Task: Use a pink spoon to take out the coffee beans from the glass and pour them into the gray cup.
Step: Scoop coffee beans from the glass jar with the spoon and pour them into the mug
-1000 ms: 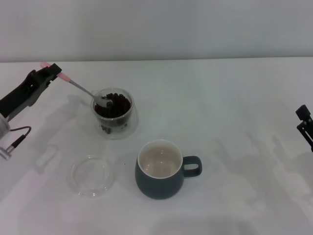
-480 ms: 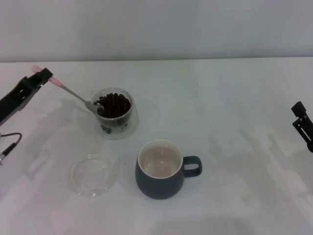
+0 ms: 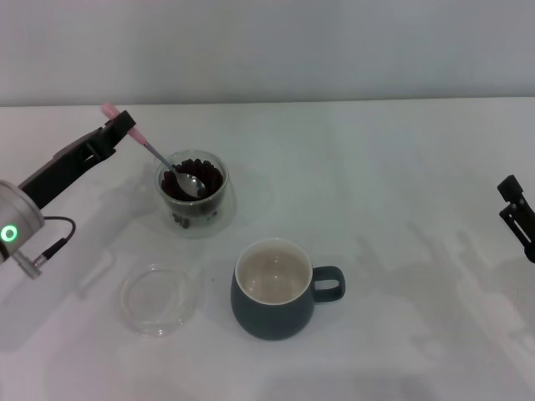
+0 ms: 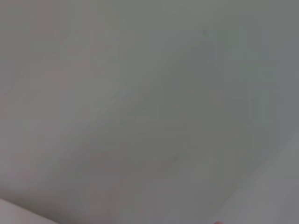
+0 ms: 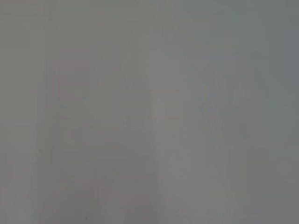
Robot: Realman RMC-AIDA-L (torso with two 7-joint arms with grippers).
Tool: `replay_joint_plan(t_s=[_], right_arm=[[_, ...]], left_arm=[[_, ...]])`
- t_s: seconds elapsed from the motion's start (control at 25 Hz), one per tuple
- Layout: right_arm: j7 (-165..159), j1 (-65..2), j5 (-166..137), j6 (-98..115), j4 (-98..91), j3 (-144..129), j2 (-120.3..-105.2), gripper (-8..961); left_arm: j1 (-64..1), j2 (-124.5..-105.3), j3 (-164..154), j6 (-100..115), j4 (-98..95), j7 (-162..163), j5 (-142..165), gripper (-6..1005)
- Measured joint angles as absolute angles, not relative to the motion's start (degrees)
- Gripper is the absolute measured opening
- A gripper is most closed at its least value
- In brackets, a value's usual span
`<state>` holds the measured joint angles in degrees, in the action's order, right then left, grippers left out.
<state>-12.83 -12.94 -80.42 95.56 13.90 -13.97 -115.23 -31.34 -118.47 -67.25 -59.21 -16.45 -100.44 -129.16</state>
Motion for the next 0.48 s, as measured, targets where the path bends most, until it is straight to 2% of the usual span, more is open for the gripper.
replay_joint_plan(t_s=[0.48], right_arm=[[-12.83,-13.13,-80.08,96.42,13.88,-13.97,-115.22,844]], left_arm=[[-33.07,-119.03,-67.44,-55.11,-15.72,-103.91,-128.48,132]])
